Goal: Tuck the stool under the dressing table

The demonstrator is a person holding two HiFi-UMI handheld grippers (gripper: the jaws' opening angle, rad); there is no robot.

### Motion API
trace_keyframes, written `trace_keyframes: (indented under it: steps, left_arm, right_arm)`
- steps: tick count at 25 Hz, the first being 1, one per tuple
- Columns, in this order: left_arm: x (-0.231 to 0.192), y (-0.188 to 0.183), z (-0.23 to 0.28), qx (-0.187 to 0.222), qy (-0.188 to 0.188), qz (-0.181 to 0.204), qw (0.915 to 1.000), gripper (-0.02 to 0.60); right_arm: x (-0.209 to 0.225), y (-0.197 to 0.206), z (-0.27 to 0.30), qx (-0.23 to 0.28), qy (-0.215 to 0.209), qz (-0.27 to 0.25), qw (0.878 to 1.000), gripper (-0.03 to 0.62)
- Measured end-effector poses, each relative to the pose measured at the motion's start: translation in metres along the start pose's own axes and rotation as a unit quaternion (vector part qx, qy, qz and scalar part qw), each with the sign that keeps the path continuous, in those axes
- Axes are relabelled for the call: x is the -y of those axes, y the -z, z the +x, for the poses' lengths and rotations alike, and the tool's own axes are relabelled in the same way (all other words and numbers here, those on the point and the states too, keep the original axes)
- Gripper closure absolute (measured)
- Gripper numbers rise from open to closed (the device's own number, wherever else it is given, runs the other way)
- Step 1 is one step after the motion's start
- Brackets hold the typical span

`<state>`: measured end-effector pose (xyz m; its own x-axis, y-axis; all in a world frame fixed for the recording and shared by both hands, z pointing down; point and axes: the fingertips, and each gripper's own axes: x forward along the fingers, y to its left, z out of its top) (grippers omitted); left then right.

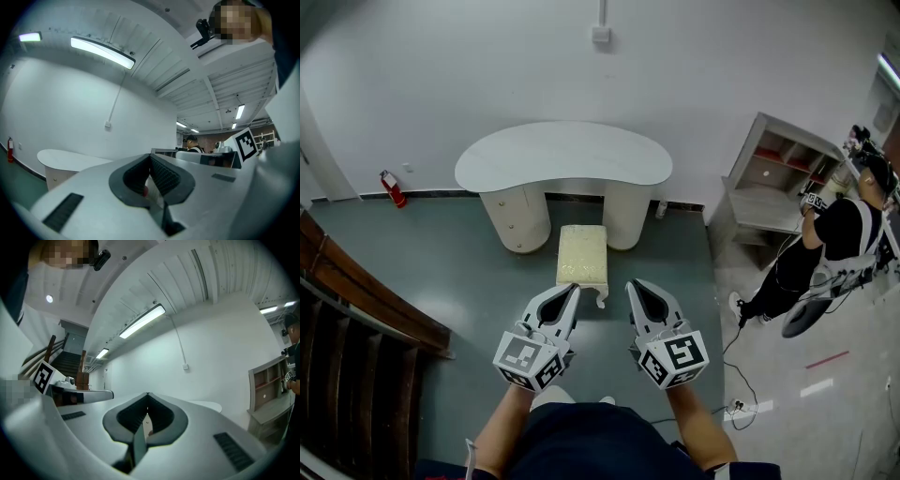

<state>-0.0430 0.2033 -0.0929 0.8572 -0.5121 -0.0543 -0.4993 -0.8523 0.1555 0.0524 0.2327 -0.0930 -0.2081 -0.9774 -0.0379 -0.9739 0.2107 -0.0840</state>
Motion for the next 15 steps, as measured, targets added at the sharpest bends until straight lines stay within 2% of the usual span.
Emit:
trace_keyframes:
  steps: [4, 15]
  left_arm:
    - [0.003, 0.001, 0.009, 0.001, -0.004, -0.019, 0.9998, 0.572]
    - [-0.016, 0.014, 0.037, -0.015, -0.019, -0.015, 0.9996, 0.572]
  right_arm:
    - [0.016, 0.004, -0.005, -0.004, 0.002, 0.007, 1.000, 0.579]
    - [0.033, 0.016, 0.024, -0.015, -0.017, 0.004, 1.000, 0.579]
